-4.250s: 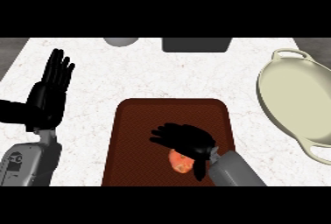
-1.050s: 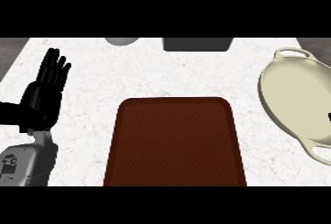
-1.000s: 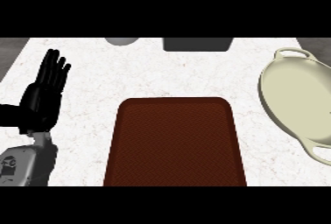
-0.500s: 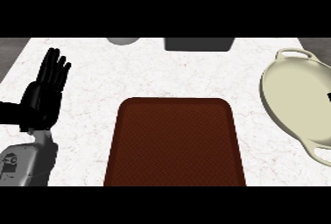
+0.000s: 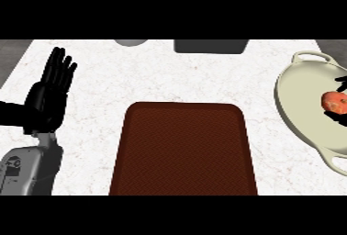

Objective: Pick the squash from the tray and place it in the pot

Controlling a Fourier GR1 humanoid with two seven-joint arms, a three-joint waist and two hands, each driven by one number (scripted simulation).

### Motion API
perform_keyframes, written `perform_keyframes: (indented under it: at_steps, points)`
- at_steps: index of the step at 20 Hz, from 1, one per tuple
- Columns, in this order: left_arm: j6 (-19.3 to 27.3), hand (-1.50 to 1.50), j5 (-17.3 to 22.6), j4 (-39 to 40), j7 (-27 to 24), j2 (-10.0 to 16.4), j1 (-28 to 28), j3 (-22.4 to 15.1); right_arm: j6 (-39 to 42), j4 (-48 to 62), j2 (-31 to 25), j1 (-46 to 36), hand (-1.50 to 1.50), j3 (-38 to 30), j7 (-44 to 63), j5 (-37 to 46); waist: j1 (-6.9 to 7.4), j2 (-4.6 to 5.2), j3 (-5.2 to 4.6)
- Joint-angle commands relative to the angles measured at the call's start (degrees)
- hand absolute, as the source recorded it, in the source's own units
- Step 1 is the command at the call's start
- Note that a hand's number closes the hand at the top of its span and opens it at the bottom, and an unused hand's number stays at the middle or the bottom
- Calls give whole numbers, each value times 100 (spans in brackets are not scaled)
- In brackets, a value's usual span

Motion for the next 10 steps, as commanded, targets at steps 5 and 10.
perform_keyframes:
  at_steps: [5,10]
  points:
    - [-120,0,40,-84,-30,3,181,8,131,1055,-56,-446,-150,-182,-1384,-397,-21,-6,1]
    - [39,0,-16,-67,120,-12,22,53,1024,1134,-166,-861,-150,-742,-1114,-1184,-94,-35,-6]
